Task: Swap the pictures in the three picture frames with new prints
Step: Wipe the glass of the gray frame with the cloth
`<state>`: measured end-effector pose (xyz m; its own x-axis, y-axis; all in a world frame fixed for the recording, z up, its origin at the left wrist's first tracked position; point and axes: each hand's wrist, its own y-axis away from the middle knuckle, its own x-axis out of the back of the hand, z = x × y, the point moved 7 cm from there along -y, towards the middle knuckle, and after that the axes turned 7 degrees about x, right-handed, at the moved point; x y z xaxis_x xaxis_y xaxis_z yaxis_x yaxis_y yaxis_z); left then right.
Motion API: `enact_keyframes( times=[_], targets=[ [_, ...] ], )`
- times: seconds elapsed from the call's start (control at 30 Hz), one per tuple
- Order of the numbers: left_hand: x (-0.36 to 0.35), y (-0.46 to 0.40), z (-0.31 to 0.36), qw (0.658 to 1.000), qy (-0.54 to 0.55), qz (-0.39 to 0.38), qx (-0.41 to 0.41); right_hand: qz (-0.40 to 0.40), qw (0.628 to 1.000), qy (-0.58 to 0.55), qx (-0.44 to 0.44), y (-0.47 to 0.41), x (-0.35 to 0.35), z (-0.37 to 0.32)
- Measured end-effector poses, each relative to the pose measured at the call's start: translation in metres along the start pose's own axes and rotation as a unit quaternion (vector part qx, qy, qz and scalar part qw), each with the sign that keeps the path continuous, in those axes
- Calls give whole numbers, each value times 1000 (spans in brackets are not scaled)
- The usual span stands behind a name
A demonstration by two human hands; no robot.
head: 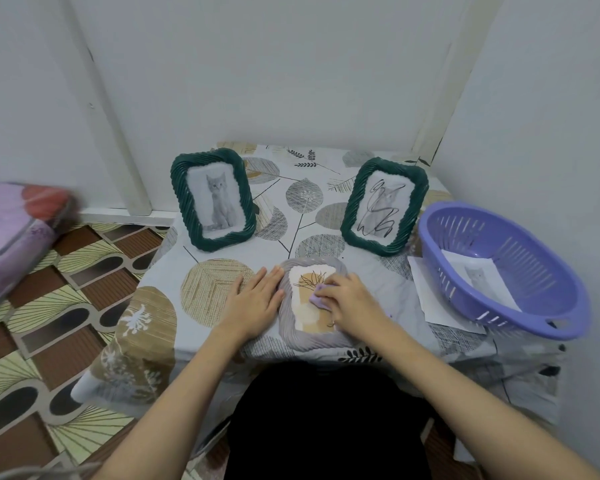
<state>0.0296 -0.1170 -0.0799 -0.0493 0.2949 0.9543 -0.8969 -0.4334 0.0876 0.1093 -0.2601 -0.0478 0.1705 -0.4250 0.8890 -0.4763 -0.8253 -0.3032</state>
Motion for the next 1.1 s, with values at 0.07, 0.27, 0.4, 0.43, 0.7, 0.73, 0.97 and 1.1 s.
enact_keyframes(
  times=[0.07,0.27,0.4,0.43,0.7,0.73,0.97,1.1],
  targets=[
    [0,0,0,1000,-1,0,1,-1,1000,-25,2,2,-7,-15],
    [0,-1,0,1000,6,-2,-2,-68,992,-64,79,39,11,-19],
    [0,-1,0,1000,6,-4,-1,-58,998,-5,6,19,15,6],
    [0,0,0,1000,6,-3,-1,-48,999,1,-2,13,11,4],
    [1,0,1,1000,8,-7,2,-52,994,-44,86,49,21,-14],
    [1,0,1,1000,9,-9,1,-46,994,-37,91,50,24,-10],
    [1,0,2,1000,3,-15,2,-18,1000,-12,-13,16,11,8],
    [2,0,2,1000,4,-14,-1,-25,996,-57,61,47,16,-8]
  ],
)
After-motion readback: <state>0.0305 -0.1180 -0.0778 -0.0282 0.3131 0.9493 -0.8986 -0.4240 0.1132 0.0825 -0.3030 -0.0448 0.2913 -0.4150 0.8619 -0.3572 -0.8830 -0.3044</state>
